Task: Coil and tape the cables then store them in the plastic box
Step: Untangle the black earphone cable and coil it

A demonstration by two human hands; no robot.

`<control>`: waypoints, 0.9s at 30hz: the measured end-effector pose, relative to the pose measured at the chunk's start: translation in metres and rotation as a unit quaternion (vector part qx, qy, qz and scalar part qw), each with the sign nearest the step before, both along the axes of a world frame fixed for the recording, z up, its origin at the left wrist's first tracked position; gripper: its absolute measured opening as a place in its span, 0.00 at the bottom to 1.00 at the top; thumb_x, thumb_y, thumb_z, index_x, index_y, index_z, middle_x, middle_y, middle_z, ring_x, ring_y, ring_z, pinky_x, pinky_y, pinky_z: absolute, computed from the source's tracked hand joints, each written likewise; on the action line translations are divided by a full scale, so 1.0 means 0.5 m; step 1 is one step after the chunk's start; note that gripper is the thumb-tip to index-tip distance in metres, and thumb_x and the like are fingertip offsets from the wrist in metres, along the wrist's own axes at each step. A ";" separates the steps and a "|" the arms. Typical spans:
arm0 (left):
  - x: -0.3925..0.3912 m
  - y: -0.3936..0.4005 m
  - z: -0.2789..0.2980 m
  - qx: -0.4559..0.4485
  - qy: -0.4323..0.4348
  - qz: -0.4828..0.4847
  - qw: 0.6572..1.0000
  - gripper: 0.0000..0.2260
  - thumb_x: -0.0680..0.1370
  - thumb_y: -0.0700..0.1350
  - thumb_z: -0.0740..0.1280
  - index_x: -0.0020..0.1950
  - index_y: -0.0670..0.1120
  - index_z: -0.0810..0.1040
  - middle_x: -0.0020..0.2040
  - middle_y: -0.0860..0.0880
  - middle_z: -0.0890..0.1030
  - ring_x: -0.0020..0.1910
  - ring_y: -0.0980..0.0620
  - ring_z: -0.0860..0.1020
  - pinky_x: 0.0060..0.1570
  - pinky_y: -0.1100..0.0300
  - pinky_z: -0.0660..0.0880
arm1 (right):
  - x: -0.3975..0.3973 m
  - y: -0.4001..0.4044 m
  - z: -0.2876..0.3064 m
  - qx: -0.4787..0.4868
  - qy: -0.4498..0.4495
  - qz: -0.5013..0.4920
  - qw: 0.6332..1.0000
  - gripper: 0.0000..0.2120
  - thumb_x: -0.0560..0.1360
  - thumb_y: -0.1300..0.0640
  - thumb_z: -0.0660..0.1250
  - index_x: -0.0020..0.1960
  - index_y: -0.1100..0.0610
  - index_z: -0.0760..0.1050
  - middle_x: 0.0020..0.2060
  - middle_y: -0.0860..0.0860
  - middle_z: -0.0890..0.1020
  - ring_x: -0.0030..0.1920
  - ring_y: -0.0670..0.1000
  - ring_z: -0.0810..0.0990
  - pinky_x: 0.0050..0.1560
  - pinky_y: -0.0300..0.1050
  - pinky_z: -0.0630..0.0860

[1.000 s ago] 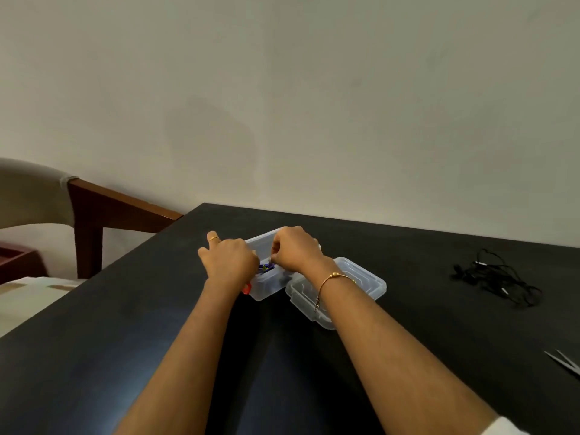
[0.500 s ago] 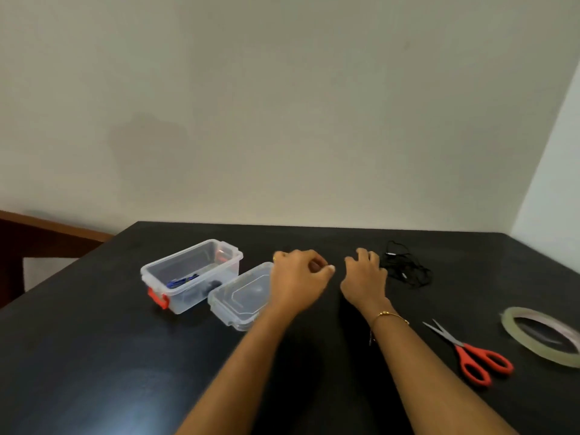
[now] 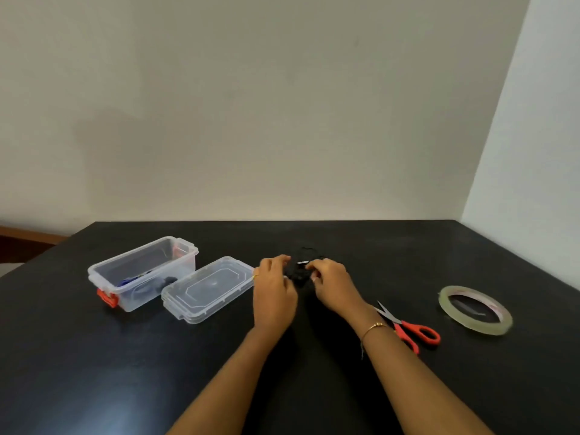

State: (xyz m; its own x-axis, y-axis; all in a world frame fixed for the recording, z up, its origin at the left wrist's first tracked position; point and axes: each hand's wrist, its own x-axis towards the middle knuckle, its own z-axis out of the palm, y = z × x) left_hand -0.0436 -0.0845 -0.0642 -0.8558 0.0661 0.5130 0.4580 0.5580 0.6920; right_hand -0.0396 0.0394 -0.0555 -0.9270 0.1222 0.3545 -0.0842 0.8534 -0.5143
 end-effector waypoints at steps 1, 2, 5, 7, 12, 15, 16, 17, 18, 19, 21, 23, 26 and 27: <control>-0.001 -0.009 0.000 0.018 -0.010 -0.002 1.000 0.17 0.76 0.33 0.59 0.63 0.44 0.72 0.62 0.46 0.72 0.61 0.51 0.69 0.54 0.67 0.63 | 0.017 -0.015 0.008 -0.073 0.013 0.011 0.997 0.14 0.75 0.68 0.59 0.58 0.61 0.76 0.48 0.55 0.78 0.47 0.51 0.77 0.51 0.38 0.75; 0.000 -0.019 0.000 0.029 -0.014 -0.006 0.999 0.17 0.76 0.32 0.58 0.63 0.43 0.72 0.61 0.46 0.73 0.60 0.51 0.70 0.54 0.66 0.63 | 0.035 -0.028 0.018 -0.159 0.015 0.024 0.987 0.14 0.75 0.69 0.60 0.57 0.59 0.76 0.45 0.53 0.78 0.45 0.48 0.77 0.46 0.33 0.76; 0.020 -0.056 0.001 0.024 -0.012 -0.037 0.999 0.16 0.77 0.35 0.59 0.64 0.44 0.73 0.60 0.46 0.76 0.61 0.51 0.72 0.57 0.64 0.66 | 0.090 -0.058 0.053 -0.387 0.001 0.085 0.918 0.13 0.76 0.69 0.60 0.56 0.56 0.74 0.42 0.50 0.78 0.42 0.45 0.77 0.41 0.35 0.76; 0.042 -0.085 -0.001 -0.023 -0.008 -0.084 0.996 0.15 0.78 0.39 0.61 0.65 0.45 0.73 0.60 0.48 0.77 0.61 0.52 0.72 0.60 0.61 0.67 | 0.124 -0.068 0.067 -0.531 0.022 0.128 0.837 0.14 0.75 0.72 0.58 0.52 0.58 0.75 0.38 0.52 0.77 0.35 0.46 0.74 0.34 0.36 0.72; 0.085 -0.133 -0.017 -0.277 0.014 -0.113 0.954 0.16 0.77 0.53 0.63 0.64 0.51 0.74 0.63 0.53 0.73 0.64 0.53 0.68 0.62 0.57 0.66 | 0.176 -0.069 0.038 -0.425 0.027 0.022 0.904 0.11 0.73 0.70 0.60 0.46 0.57 0.76 0.33 0.50 0.76 0.27 0.45 0.69 0.26 0.34 0.67; 0.108 -0.144 -0.018 -0.254 0.030 -0.131 0.958 0.19 0.74 0.53 0.67 0.63 0.50 0.73 0.62 0.52 0.71 0.63 0.53 0.66 0.58 0.66 0.62 | 0.193 -0.074 0.010 -0.072 -0.011 -0.021 0.997 0.08 0.72 0.63 0.63 0.47 0.54 0.79 0.35 0.49 0.78 0.35 0.47 0.75 0.38 0.40 0.71; 0.114 -0.145 -0.017 -0.239 0.033 -0.143 0.960 0.22 0.73 0.55 0.68 0.64 0.50 0.73 0.62 0.52 0.71 0.64 0.53 0.65 0.58 0.67 0.61 | 0.198 -0.078 0.008 0.007 -0.028 -0.021 0.999 0.09 0.72 0.59 0.64 0.50 0.54 0.79 0.40 0.50 0.79 0.40 0.49 0.77 0.41 0.41 0.71; 0.118 -0.146 -0.014 -0.226 0.031 -0.153 0.962 0.24 0.72 0.56 0.68 0.65 0.49 0.72 0.63 0.52 0.71 0.64 0.54 0.65 0.59 0.67 0.60 | 0.200 -0.080 0.007 0.062 -0.042 -0.020 0.997 0.11 0.73 0.56 0.64 0.54 0.53 0.78 0.45 0.50 0.80 0.46 0.50 0.78 0.45 0.42 0.71; 0.121 -0.150 -0.013 -0.214 0.024 -0.153 0.964 0.24 0.73 0.57 0.67 0.66 0.49 0.71 0.64 0.52 0.71 0.65 0.53 0.64 0.61 0.66 0.61 | 0.200 -0.082 0.006 0.097 -0.060 -0.015 0.993 0.13 0.74 0.53 0.63 0.57 0.51 0.77 0.50 0.50 0.79 0.52 0.52 0.77 0.50 0.44 0.72; 0.123 -0.155 -0.012 -0.208 0.017 -0.145 0.967 0.23 0.75 0.56 0.65 0.67 0.48 0.70 0.64 0.51 0.71 0.66 0.53 0.65 0.62 0.63 0.62 | 0.199 -0.081 0.004 0.121 -0.079 -0.010 0.989 0.14 0.75 0.52 0.62 0.60 0.50 0.75 0.53 0.51 0.77 0.57 0.52 0.74 0.55 0.47 0.70; 0.117 -0.169 -0.019 -0.225 0.007 -0.118 0.967 0.20 0.77 0.51 0.64 0.67 0.47 0.70 0.64 0.50 0.71 0.67 0.51 0.66 0.64 0.60 0.64 | 0.195 -0.076 -0.001 0.143 -0.109 -0.008 0.984 0.13 0.77 0.53 0.61 0.60 0.49 0.75 0.56 0.51 0.75 0.61 0.53 0.69 0.59 0.51 0.68; 0.106 -0.181 -0.027 -0.257 -0.009 -0.084 0.963 0.16 0.77 0.49 0.63 0.63 0.45 0.73 0.64 0.49 0.71 0.71 0.48 0.62 0.65 0.59 0.64 | 0.190 -0.064 -0.007 0.131 -0.093 -0.002 0.987 0.11 0.77 0.59 0.60 0.55 0.53 0.78 0.53 0.53 0.75 0.60 0.53 0.68 0.57 0.47 0.69; 0.090 -0.182 -0.022 -0.303 -0.031 -0.037 0.952 0.18 0.76 0.51 0.62 0.62 0.44 0.73 0.70 0.48 0.66 0.76 0.47 0.48 0.72 0.51 0.52 | 0.179 -0.044 -0.004 0.090 -0.026 -0.028 0.995 0.13 0.76 0.67 0.58 0.48 0.57 0.80 0.47 0.54 0.73 0.54 0.53 0.72 0.47 0.39 0.68; 0.087 -0.180 -0.017 -0.312 -0.040 -0.029 0.949 0.20 0.75 0.53 0.63 0.64 0.45 0.71 0.73 0.48 0.62 0.76 0.47 0.45 0.73 0.47 0.48 | 0.177 -0.040 -0.002 0.051 -0.001 -0.048 0.998 0.14 0.76 0.68 0.57 0.46 0.58 0.80 0.45 0.54 0.72 0.50 0.53 0.74 0.45 0.39 0.67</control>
